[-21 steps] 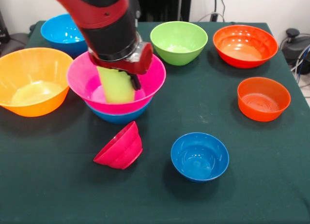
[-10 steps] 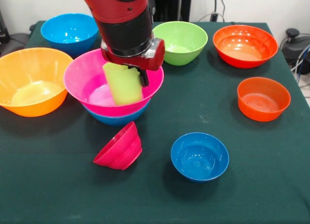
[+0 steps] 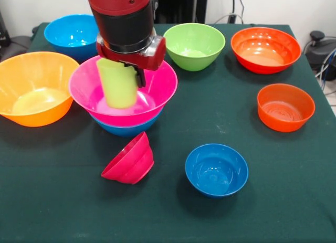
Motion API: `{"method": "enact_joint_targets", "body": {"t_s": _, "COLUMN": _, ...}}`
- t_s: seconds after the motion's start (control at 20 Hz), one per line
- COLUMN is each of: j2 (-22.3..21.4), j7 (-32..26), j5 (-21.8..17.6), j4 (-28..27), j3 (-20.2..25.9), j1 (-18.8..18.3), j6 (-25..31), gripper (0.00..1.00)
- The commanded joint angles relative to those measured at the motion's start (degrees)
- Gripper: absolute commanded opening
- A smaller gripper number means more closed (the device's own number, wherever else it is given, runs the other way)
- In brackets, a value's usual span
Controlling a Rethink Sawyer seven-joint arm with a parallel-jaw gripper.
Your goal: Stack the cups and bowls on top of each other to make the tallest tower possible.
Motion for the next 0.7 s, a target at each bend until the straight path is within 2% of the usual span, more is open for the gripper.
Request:
{"method": "enact_joint_targets", "body": {"t_s": 0.05, "j2": 0.7, "j7": -1.5, "j5": -2.8, "j4": 2.3, "j3": -0.5, "j1": 1.3, "j6": 4.8, "gripper": 0.0}}
{"method": "enact_joint_targets", "body": {"t_s": 0.7, "j2": 2.5, "j7": -0.3, "j5": 2.2, "j4": 5.9, "j3": 2.4, "j1": -0.1, "j6": 0.6, "gripper": 0.0}}
